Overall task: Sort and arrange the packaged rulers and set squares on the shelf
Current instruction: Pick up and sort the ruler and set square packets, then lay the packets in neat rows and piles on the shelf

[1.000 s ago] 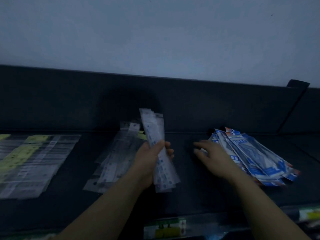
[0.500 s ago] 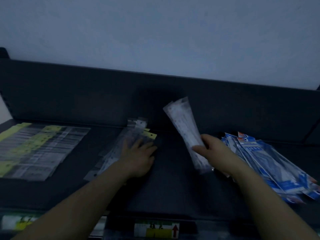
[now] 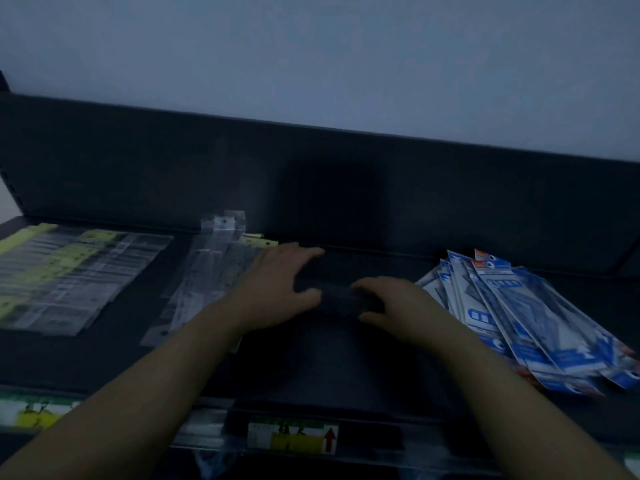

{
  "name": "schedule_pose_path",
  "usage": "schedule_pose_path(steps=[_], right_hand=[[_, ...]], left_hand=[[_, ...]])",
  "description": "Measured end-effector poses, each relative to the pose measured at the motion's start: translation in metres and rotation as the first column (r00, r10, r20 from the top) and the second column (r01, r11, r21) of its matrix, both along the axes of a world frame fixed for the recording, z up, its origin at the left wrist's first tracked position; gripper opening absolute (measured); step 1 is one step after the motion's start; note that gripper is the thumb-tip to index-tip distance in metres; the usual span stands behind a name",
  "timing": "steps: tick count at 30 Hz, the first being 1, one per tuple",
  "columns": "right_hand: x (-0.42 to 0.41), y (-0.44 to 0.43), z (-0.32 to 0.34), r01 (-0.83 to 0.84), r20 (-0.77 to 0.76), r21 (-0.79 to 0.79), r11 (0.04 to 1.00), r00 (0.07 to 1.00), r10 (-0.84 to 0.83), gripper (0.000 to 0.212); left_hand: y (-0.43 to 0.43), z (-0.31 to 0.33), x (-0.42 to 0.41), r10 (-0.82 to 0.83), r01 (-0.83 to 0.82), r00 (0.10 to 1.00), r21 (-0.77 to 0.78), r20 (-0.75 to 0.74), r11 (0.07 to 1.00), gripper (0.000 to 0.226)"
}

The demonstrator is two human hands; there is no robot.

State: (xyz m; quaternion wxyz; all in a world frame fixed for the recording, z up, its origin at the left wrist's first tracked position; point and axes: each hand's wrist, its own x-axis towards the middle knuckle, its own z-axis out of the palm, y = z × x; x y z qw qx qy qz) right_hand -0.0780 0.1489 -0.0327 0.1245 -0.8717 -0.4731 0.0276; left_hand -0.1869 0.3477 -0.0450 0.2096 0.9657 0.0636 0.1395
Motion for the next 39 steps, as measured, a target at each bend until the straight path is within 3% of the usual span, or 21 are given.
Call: schedule_pose_path(steps=[3,5,9,11,15,19,21,23,26,30,32,39], right_hand=[[0.004,-0.008,-0.006,0.156,-0.114,0.115,0.981,0.983,-0.143,0.060],[0.006,-0.014,-0.013,0.261,-0.264,0.201,0.944,0.943,-0.204,0.067],[0.004,-0.006,-0.027,0.217,-0.336,0.238,0.947,0.933,-0.130,0.041],[0.012,-0.002,-0.020,0.205,-0.364,0.222,0.953,0.924,-0.114,0.032],[0.039,0.014,-0.002,0.219,-0.386,0.196,0.956,0.913,-0.130,0.027],[0.070,0.045,-0.003,0.306,-0.417,0.142,0.941,0.881,-0.224,0.035],[0.086,0.060,-0.007,0.327,-0.378,0.114,0.938,0.888,-0.263,0.036],[0.095,0.073,-0.011,0.338,-0.263,0.033,0.940,0.911,-0.318,0.041],[0.092,0.079,-0.016,0.321,-0.105,-0.122,0.939,0.937,-0.334,0.062],[0.076,0.065,-0.023,0.224,-0.030,-0.249,0.942,0.971,-0.239,0.096],[0.069,0.059,-0.028,0.199,-0.003,-0.264,0.944,0.978,-0.208,0.101],[0.042,0.039,-0.031,0.138,-0.009,-0.287,0.948,0.989,-0.147,0.112]], left_hand=[[0.003,-0.006,0.005,-0.010,0.028,0.996,0.200,-0.093,0.979,0.042],[0.006,-0.007,0.005,0.022,-0.007,0.997,0.189,-0.079,0.982,0.036],[-0.002,-0.012,0.007,0.056,0.003,0.983,0.316,-0.176,0.949,0.038],[0.001,-0.007,0.012,0.038,0.023,0.980,0.296,-0.197,0.955,0.035],[0.019,0.007,0.036,-0.017,0.043,0.973,0.111,-0.229,0.993,0.027],[0.043,0.012,0.075,-0.012,0.042,0.955,0.094,-0.297,0.995,0.029],[0.054,0.011,0.093,0.016,0.042,0.951,0.180,-0.310,0.983,0.033],[0.060,0.006,0.105,0.057,0.071,0.946,0.377,-0.318,0.923,0.040],[0.058,-0.008,0.105,0.068,0.117,0.949,0.542,-0.309,0.832,0.059],[0.052,-0.023,0.088,-0.015,0.167,0.936,0.408,-0.351,0.898,0.069],[0.049,-0.026,0.080,-0.037,0.187,0.920,0.352,-0.391,0.917,0.070],[0.033,-0.026,0.047,-0.052,0.244,0.898,0.396,-0.438,0.885,0.075]])
